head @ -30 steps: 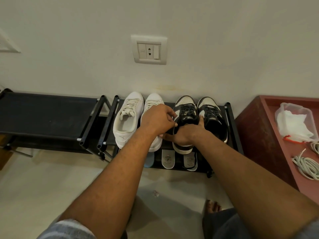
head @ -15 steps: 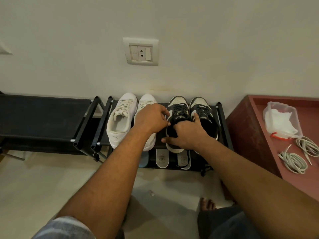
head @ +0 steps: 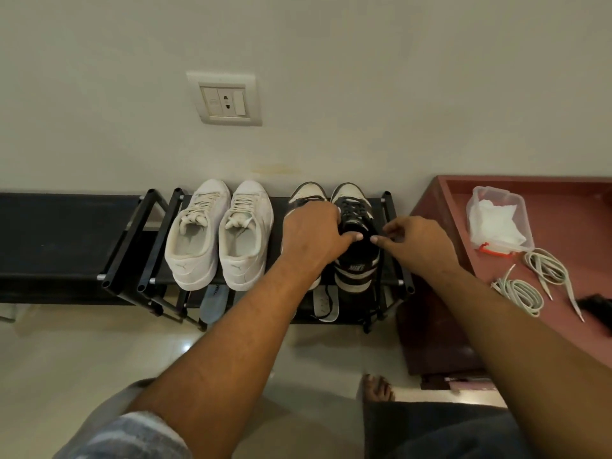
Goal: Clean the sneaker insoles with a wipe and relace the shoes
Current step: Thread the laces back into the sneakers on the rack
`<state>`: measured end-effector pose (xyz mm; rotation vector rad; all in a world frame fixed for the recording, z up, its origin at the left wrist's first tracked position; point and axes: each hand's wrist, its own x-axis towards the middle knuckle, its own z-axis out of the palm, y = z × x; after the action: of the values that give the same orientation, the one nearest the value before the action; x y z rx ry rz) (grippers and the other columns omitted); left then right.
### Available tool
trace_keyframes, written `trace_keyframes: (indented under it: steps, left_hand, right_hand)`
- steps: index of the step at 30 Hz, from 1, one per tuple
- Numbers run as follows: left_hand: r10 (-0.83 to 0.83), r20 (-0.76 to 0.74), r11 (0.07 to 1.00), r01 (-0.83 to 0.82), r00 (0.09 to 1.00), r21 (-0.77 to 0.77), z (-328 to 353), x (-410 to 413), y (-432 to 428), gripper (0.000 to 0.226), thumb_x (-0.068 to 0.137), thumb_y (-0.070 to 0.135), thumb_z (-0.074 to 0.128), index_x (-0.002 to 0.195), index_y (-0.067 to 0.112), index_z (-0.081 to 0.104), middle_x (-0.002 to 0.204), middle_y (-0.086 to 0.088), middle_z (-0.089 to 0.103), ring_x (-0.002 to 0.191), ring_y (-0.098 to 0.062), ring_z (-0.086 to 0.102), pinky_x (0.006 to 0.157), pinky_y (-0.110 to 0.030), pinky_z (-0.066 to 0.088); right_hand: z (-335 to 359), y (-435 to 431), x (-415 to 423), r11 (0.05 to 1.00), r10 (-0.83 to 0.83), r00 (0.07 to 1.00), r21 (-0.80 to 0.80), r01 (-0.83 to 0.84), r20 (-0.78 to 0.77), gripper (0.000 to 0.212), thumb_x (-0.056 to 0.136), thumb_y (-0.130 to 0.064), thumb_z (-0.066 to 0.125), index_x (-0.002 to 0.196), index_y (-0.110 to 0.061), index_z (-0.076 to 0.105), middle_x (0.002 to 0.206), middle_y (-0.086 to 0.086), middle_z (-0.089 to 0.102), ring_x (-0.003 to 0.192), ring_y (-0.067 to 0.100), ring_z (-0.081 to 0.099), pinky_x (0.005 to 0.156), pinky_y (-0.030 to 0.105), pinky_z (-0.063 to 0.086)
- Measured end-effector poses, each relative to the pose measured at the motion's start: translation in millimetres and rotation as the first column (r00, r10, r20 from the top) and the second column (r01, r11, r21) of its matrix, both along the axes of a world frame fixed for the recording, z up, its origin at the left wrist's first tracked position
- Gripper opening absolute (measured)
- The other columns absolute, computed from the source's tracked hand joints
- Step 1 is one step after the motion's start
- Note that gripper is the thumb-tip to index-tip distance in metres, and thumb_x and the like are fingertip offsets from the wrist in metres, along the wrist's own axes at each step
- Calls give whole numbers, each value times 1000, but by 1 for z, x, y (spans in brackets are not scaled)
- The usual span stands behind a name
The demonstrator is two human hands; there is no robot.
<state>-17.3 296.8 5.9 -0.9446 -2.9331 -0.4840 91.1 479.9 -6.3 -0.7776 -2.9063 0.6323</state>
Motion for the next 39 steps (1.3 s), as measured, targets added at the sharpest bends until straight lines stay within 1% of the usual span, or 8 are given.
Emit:
trace_keyframes:
  steps: [7,11,14,17,20,30,35,39]
  left_hand:
    - [59,-69,996,-63,996,-66,1,5,11,20,91,44,71,98,25,74,86,4,67,89,-24,69,68,-34,44]
    - [74,-67,994,-79,995,-74,0,3,12,17,91,40,69,98,25,74,88,3,71,85,-23,68,66,-33,44]
    - [71,-62,997,-73,996,-32,-1,1,11,20,88,37,69,105,26,72,93,4,70,88,-23,69,67,-34,46]
    - [-7,-95,1000,9,995,25,-5,2,13,37,92,33,69,128,32,68,115,8,69,103,-21,69,74,-37,52]
    - [-50,-79,999,50,996,3,-8,1,14,26,98,31,63,120,38,75,110,9,73,101,-18,70,72,-34,48]
    - [27,-135,1000,-25,990,15,-13,-1,20,21,100,29,53,107,25,72,93,2,73,89,-25,69,65,-36,41]
    - [23,-116,999,-19,993,38,-12,-3,20,24,101,34,53,110,21,70,97,-2,74,92,-28,68,68,-36,38]
    - [20,-81,997,-14,996,71,-11,-6,18,22,99,35,56,105,20,71,94,-3,74,91,-29,68,69,-35,38]
  right_hand:
    - [-3,2,4,999,-13,1000,-41,13,-8,42,83,-69,73,97,-29,77,83,-15,71,79,6,68,76,38,63]
    - [-1,-1,2,1000,-11,998,-18,10,-56,39,82,-67,75,96,-31,75,81,-17,70,78,4,68,74,38,63]
    - [1,-7,-2,997,29,989,73,-18,-146,43,81,-61,78,113,-34,71,96,-17,70,86,6,67,77,36,61]
    - [1,-21,-9,972,165,976,192,-136,-143,49,84,-48,78,130,-36,66,120,-11,64,101,15,66,81,39,60]
    - [0,-31,-16,948,219,972,254,-192,-82,39,89,-30,72,128,-32,71,130,-9,64,109,20,67,84,41,60]
    - [5,-44,-34,914,124,988,398,-77,-93,20,100,-25,51,109,-24,68,85,-2,72,72,23,68,64,40,57]
    - [7,-48,-42,865,136,988,496,-82,-73,17,97,-20,52,101,-22,68,73,-1,69,63,24,66,56,32,36]
    - [6,-46,-44,868,84,993,495,-32,-83,18,98,-21,52,102,-24,69,71,0,67,61,26,64,52,31,32]
